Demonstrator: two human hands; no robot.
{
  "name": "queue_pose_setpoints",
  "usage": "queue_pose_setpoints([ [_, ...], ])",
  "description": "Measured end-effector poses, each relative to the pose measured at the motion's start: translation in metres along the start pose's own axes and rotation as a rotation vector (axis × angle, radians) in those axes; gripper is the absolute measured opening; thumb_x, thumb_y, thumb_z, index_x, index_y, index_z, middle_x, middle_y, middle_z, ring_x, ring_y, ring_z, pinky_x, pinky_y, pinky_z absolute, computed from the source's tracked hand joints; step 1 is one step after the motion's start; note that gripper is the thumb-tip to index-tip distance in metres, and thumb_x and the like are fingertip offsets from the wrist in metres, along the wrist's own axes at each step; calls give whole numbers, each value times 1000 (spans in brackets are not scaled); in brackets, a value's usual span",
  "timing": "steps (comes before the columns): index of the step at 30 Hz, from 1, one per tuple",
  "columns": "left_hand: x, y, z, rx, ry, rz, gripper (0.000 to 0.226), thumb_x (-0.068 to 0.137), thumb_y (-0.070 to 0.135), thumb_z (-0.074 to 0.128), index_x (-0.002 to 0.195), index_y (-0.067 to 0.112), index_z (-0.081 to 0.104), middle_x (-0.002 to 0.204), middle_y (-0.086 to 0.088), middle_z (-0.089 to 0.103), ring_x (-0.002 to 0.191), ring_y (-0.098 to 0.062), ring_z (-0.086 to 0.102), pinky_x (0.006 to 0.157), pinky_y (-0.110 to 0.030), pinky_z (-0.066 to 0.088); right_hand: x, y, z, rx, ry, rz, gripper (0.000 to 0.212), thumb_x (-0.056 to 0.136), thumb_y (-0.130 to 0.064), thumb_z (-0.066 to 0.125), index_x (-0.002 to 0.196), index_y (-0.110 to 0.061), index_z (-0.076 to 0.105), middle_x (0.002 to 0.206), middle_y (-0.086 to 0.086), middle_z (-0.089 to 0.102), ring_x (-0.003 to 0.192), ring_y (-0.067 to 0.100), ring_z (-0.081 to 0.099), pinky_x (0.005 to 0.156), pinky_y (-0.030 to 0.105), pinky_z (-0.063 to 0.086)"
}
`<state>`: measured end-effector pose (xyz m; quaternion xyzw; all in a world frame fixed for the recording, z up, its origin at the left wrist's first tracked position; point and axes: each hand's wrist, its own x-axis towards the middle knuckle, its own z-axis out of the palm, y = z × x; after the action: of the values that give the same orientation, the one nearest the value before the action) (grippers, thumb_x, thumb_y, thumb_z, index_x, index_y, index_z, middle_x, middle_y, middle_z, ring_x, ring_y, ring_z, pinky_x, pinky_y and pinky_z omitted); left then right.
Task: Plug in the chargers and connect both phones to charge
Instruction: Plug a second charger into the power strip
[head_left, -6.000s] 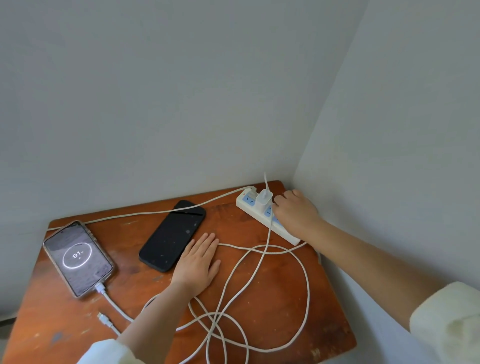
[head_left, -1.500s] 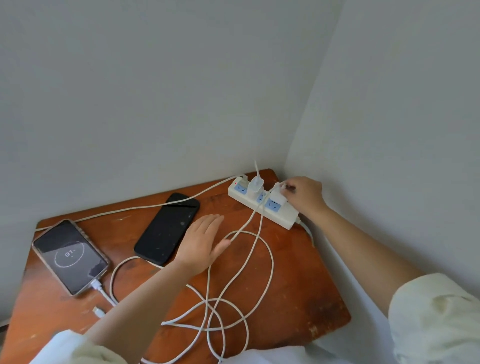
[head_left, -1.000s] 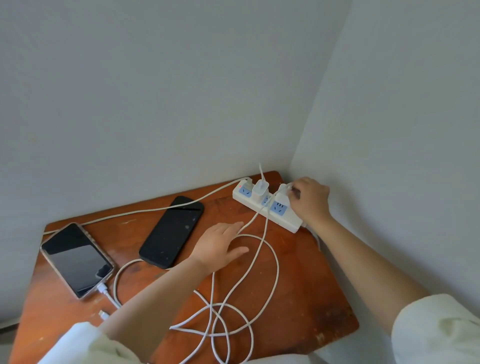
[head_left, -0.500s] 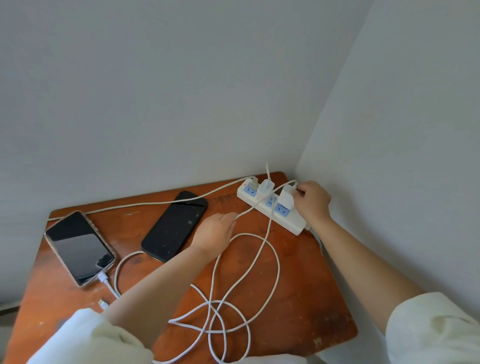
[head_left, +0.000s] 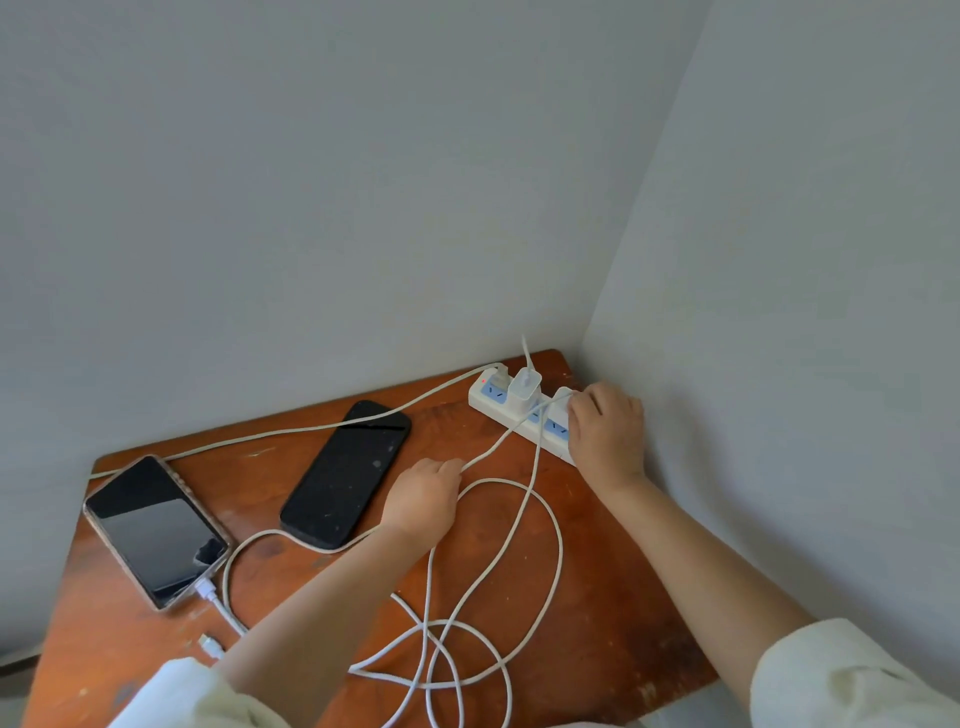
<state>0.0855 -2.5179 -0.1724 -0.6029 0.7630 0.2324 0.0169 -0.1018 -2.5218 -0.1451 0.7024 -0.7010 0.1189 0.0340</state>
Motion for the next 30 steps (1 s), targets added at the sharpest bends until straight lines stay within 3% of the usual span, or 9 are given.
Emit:
queue_pose_setpoints([
  [3,1,1,-1,0,5,0,38,98,14,40,136,16,40,131,-10,54,118,-22,52,95,-28,47,-6,-2,6,-48,-102,49,58,37,-12,94,88,-4,68,78,20,69,68,33,68,56,37,54],
  [7,2,0,-1,0,11,3,36,98,14,41,133,16,43,127,-10,55,114,-22,54,92,-27,48,-10,-17,12,-32,-85,126,61,46,-11,90,101,-2,65,103,24,68,95,40,65,76,49,53],
  [9,2,1,0,9,12,10,34,98,16,39,132,15,45,126,-10,55,113,-22,54,92,-28,48,-10,-27,14,-16,-96,169,65,65,-9,80,122,-1,50,132,27,49,124,42,45,100,51,39],
  [11,3,0,2,10,16,7,34,99,18,37,132,14,45,129,-10,54,116,-21,52,95,-28,46,-9,-32,18,12,-178,208,66,86,-8,59,140,-1,21,151,24,15,140,37,10,115,44,12],
  [14,7,-2,4,15,27,11,39,101,25,32,138,15,38,146,-5,41,136,-20,35,112,-31,29,-10,-32,19,61,-192,269,68,92,-8,50,143,-5,6,154,21,-2,141,34,-6,116,42,3],
  [18,9,-5,9,152,-28,23,49,101,34,24,146,17,15,158,-3,8,146,-18,0,119,-34,5,-8,-24,14,62,-215,253,70,93,-9,48,144,-6,0,153,23,-3,141,35,-4,116,42,3],
  [23,4,-14,18,213,-98,-34,53,101,37,20,147,16,4,158,-4,-2,146,-19,-6,118,-34,0,-7,-24,20,21,-214,241,67,94,-12,49,144,-7,4,154,22,4,141,35,1,116,43,2],
  [30,3,-22,25,178,-76,-26,54,100,38,18,147,17,2,158,-2,-4,145,-17,-8,117,-32,-5,-11,-32,24,8,-209,234,68,94,-9,48,144,-6,2,153,23,1,141,36,-2,115,41,3],
])
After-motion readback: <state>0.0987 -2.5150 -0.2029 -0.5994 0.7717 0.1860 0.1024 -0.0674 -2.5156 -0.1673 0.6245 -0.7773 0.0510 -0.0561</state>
